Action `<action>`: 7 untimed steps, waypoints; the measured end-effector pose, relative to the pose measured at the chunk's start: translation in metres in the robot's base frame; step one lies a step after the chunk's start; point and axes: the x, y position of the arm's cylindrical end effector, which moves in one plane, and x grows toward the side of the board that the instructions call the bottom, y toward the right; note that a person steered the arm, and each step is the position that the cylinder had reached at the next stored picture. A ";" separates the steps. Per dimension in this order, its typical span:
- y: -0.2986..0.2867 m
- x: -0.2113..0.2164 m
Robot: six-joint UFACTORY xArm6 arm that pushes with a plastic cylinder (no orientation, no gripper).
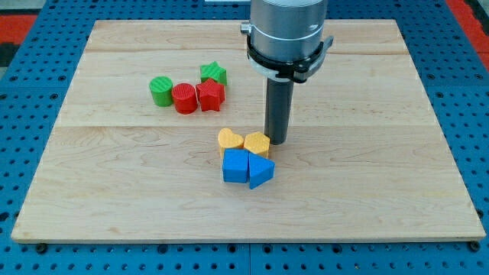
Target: Move the blue cube closer to the red circle and green circle
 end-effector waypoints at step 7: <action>-0.111 0.050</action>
